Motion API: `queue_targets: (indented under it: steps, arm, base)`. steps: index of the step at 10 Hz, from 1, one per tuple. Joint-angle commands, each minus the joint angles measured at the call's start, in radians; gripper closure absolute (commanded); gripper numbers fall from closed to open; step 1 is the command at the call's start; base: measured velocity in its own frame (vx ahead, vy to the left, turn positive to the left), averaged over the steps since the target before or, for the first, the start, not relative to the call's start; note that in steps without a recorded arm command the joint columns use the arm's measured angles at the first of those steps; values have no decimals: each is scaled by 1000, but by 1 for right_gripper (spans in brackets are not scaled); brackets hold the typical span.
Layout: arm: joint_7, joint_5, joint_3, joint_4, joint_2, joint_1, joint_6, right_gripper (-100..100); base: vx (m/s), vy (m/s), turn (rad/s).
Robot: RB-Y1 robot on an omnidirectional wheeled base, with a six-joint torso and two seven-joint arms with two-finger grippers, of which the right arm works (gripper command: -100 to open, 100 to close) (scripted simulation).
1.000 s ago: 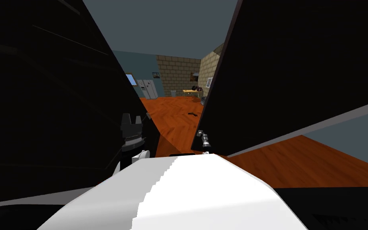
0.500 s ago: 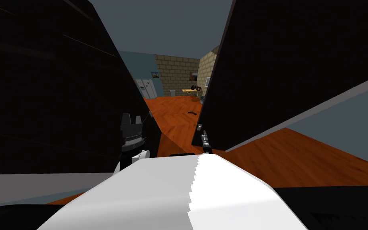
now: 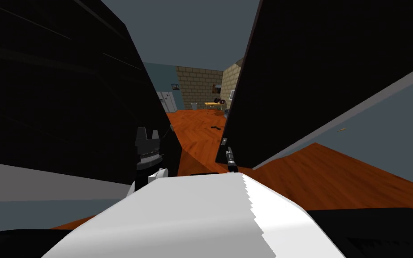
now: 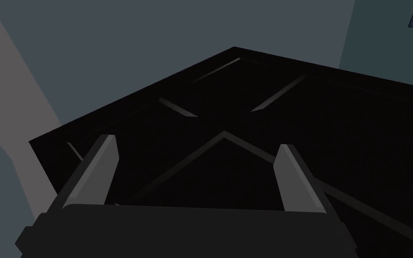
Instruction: Push the door open
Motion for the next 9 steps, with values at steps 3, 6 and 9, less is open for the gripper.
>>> queue_targets:
  steps: [3,6,9]
  arm:
    - [2,-3,-6,9,-3,-5,-9,-100]
    - [5,-6,-14,21,4,-11,-21,-100]
    - [6,-6,-14,22,5,-11,-21,100]
  base:
    - [183,-32,18]
    - [217,-31,29]
    - [93,-21,6]
